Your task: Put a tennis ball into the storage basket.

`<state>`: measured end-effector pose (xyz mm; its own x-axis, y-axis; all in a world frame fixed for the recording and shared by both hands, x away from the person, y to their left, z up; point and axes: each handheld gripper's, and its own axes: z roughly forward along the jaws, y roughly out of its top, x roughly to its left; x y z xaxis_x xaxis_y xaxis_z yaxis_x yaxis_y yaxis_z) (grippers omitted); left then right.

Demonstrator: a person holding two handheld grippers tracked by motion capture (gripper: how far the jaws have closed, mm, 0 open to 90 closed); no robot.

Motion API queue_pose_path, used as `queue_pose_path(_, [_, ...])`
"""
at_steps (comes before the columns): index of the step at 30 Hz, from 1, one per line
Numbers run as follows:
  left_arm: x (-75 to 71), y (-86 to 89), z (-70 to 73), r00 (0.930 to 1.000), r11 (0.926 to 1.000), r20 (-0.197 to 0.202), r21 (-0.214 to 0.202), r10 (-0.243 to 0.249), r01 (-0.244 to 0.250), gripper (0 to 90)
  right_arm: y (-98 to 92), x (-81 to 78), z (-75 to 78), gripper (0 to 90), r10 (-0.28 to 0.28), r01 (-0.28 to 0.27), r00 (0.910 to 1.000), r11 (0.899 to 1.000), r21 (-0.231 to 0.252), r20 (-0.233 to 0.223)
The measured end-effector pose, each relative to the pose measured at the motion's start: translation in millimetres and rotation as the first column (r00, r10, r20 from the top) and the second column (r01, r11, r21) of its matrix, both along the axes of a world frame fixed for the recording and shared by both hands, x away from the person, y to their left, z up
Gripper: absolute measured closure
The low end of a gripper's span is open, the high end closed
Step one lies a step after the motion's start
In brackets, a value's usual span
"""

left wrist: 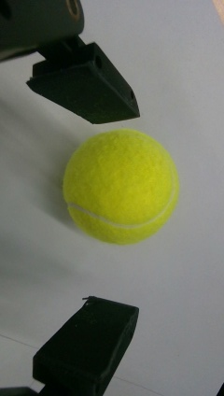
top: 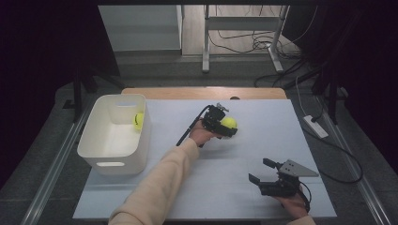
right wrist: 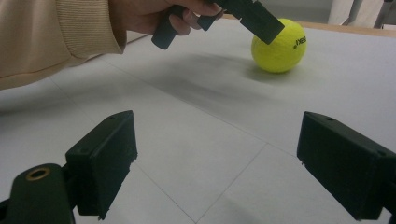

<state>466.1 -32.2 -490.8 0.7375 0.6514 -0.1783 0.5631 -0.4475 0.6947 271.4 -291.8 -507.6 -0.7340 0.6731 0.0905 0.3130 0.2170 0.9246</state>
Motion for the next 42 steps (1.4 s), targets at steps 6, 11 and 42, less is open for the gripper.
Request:
queue_pose_path(6, [2.5, -4.2, -3.8, 1.0, 1.0, -0.003, -0.001, -0.001, 0.001, 8.6, -0.4, 0.0, 0.0, 12.2, 0.002, -0.002, 1.0, 1.0, 0.001, 0.001])
queue_pose_path(11, [5.1, -5.5, -6.9, 1.0, 1.0, -0.006, -0.005, 0.004, -0.004, 9.9, -0.5, 0.0, -0.3, 12.1, 0.004, -0.004, 1.0, 1.0, 0.004, 0.001])
queue_pose_path(42, [5.7, -4.7, -6.0, 1.0, 0.9998, -0.008, 0.019, 0.004, -0.004, 28.0, -2.9, 0.1, -0.3, 12.2, -0.001, 0.001, 1.0, 1.0, 0.008, 0.003])
